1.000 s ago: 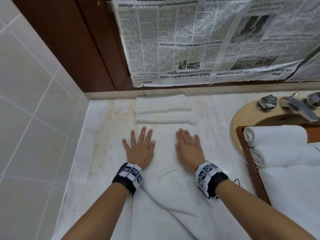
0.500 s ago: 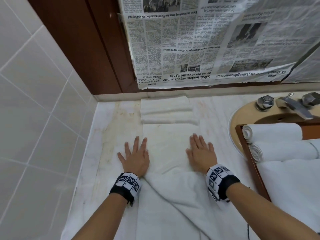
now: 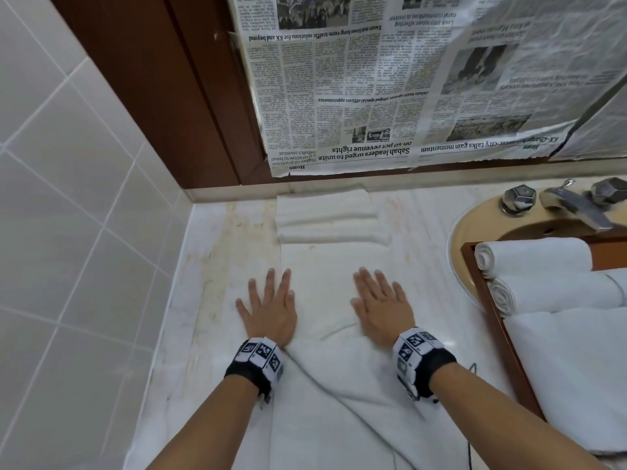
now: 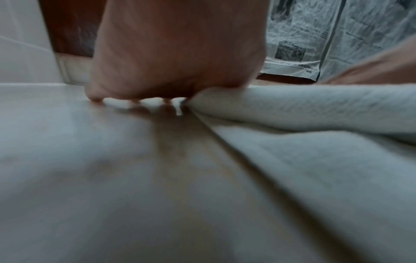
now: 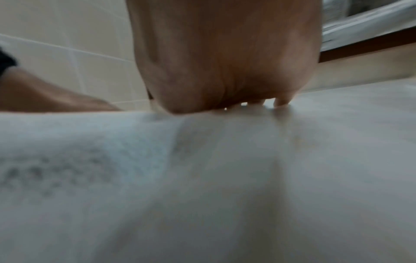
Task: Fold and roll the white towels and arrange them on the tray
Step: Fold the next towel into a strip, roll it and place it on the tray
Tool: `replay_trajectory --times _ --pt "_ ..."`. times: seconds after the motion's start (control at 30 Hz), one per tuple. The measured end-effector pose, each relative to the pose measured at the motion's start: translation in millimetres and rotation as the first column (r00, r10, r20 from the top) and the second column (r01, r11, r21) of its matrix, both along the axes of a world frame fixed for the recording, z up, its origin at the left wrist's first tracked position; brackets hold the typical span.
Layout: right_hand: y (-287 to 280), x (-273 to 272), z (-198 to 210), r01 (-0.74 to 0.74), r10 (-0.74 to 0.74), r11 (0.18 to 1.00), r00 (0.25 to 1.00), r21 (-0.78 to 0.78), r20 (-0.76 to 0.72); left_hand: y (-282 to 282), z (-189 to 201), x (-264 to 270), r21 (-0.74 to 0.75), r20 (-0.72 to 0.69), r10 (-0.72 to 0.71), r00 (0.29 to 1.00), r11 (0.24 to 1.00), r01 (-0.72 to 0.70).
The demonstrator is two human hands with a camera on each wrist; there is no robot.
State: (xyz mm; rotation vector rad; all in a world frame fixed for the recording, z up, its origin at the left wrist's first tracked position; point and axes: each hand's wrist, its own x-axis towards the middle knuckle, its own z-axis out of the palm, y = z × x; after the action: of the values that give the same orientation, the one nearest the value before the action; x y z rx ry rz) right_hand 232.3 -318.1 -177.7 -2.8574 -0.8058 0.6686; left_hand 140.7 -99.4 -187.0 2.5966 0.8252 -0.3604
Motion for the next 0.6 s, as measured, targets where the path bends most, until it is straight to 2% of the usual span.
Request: replay_trajectory --times 0.07,0.13,0.27,0.33,0.43,0.6 --pt "-11.6 2.8 3.0 0.109 -0.109 0.994 0.994 -0.003 -0.022 4.6 2.7 -2.9 -0.001 0.005 0.024 1.000 1.000 -0.024" --pt "-6.3 -0.3 5.4 0.121 -0.120 0.992 0.993 0.030 -0.010 -3.3 6.7 0.4 0.029 0.035 -0.019 0.999 0.999 0.018" --pt "25.9 -23.0 3.7 -0.136 0.134 0.986 0.991 0.097 0.018 -41.4 7.2 12.9 0.024 0.083 -0.235 0.968 0.972 0.234" --pt "28.3 -26.7 -0.6 -0.186 0.186 0.980 0.982 0.069 0.010 -47.6 3.1 12.6 0.008 0.072 -0.240 0.968 0.971 0.240" --pt "8.7 -20.3 -1.0 -0.124 0.124 0.991 0.992 0.053 0.002 -31.6 -0.6 0.6 0.057 0.049 -0.209 0.977 0.977 0.207" --pt "-38.3 -13.4 -1.3 0.088 -0.088 0.996 0.996 0.026 -0.005 -10.0 2.2 -28.2 0.029 0.016 -0.084 0.996 0.996 0.084"
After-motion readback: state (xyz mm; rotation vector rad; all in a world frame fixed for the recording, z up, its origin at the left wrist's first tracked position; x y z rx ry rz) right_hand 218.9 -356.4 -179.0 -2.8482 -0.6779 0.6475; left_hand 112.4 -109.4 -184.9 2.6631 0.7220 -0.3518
